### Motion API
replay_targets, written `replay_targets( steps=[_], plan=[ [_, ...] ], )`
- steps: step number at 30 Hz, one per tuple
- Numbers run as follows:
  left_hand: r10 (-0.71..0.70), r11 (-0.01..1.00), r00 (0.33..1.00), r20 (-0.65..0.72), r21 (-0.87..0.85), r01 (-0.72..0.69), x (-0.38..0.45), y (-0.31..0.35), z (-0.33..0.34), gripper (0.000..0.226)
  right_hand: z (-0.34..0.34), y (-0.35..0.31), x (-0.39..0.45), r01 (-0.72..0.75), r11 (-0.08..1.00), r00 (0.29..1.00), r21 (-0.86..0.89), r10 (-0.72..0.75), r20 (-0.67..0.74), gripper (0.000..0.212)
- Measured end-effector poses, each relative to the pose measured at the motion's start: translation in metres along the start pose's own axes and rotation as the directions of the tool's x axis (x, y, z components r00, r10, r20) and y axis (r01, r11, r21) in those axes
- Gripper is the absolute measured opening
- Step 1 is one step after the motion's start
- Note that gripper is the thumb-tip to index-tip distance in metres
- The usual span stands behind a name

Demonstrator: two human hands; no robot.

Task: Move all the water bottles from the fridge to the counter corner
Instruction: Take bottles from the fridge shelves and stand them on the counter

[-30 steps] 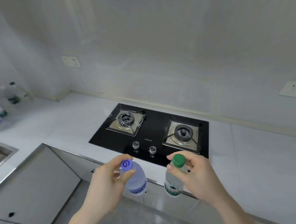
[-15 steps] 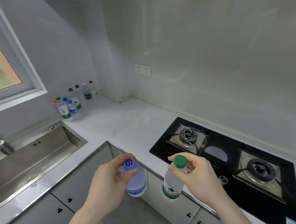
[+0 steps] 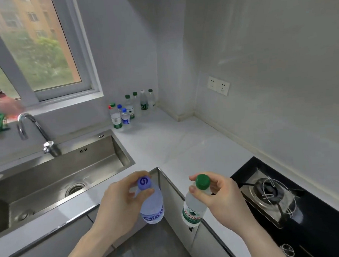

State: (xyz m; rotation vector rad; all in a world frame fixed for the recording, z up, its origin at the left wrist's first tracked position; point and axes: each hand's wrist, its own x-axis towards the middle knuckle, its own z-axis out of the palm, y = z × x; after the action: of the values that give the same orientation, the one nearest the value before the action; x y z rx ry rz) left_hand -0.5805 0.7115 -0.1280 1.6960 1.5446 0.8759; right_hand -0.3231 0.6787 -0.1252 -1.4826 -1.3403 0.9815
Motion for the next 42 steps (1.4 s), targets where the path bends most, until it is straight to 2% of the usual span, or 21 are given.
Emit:
replay_targets(
  steps=[11, 21, 31, 38, 42],
  plan=[
    [-0.019, 1.0, 0.993, -0.116, 0.021, 0.021, 0.124, 0.004, 0.004, 0.029, -0.005, -0.004, 0.168, 0.074, 0.995, 0.987, -0.063, -0.064, 0.149, 0.018],
    [-0.043, 0.994, 0.983, -0.179, 0.087, 0.059, 0.222, -0.015, -0.012, 0.021, 0.021, -0.004, 0.287, 0.137, 0.988, 0.973, -0.069, -0.121, 0.198, 0.017],
    [-0.023, 0.984, 0.997, -0.076, 0.177, 0.036, 0.35, -0.059, -0.042, 0.024, 0.068, -0.004, 0.374, 0.151, 0.975, 0.984, -0.16, -0.132, 0.122, 0.018],
    [0.077, 0.92, 0.996, 0.035, 0.383, -0.084, 0.436, -0.089, -0.065, 0.027, 0.109, -0.003, 0.432, 0.095, 0.978, 0.995, -0.188, -0.093, 0.02, 0.018],
    [0.12, 0.895, 0.986, 0.111, 0.418, -0.156, 0.481, -0.113, -0.066, 0.029, 0.126, 0.003, 0.455, 0.04, 0.972, 0.999, -0.23, -0.043, -0.009, 0.018]
  ],
)
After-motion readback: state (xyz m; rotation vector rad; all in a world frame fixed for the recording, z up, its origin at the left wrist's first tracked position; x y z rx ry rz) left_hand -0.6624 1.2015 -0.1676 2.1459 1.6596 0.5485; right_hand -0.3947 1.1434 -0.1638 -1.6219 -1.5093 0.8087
